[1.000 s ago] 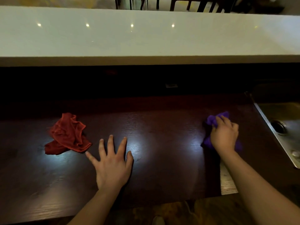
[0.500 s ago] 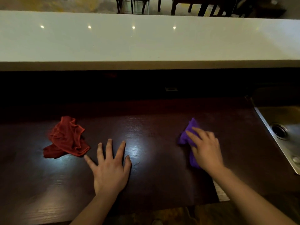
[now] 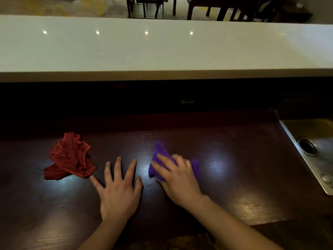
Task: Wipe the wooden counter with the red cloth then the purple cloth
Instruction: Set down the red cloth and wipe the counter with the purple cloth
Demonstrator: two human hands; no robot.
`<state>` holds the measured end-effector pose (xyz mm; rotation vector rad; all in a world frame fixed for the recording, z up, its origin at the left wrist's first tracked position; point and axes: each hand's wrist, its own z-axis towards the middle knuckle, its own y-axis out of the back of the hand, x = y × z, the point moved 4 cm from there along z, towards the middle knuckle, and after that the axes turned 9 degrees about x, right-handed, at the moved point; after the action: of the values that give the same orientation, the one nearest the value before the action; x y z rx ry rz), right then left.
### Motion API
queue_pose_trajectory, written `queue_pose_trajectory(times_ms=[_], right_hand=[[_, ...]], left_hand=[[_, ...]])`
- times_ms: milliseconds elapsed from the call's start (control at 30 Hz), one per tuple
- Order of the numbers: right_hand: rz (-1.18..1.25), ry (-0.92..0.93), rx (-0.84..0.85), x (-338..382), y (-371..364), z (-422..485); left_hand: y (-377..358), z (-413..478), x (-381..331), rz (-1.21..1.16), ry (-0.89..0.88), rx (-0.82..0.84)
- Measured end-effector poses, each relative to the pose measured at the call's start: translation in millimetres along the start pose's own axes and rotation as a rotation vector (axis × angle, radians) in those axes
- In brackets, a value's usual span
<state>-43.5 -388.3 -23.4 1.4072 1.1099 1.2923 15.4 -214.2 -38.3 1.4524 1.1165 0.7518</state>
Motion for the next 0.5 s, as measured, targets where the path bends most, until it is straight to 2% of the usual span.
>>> queue_pose_trajectory(times_ms=[67,100,233,333,400,500], right_hand=[[-0.03,0.067,-0.02,-18.4,2.2,-12.3],[-0.038,0.017,-0.042,-40.7,8.2,-6.8],[-0.052,-0.445,-0.091,-130.3,34.4,49.4],[0.074,-0.638,-0.164,-137.9,41.6,91.7],[0.092,-0.549,-0.14,-107.9,38.8,111.3],[0.084,-0.138,-0.036,-25.0,14.2,104.6]], left_hand=[[-0.6,-0.2,0.0,0.001,-0.001,0.006],[-0.9,-0.2,-0.2,0.0,-0.004,0.003],[-0.6,-0.3,0.0,0.0,-0.004,-0.007],[1.4,-1.4,-0.4,-0.006,0.004,-0.006],[3.3,-1.5,-1.4,-0.007,0.002,-0.002],[3.7,-1.5,-1.5,-0.012,-0.001,0.002]])
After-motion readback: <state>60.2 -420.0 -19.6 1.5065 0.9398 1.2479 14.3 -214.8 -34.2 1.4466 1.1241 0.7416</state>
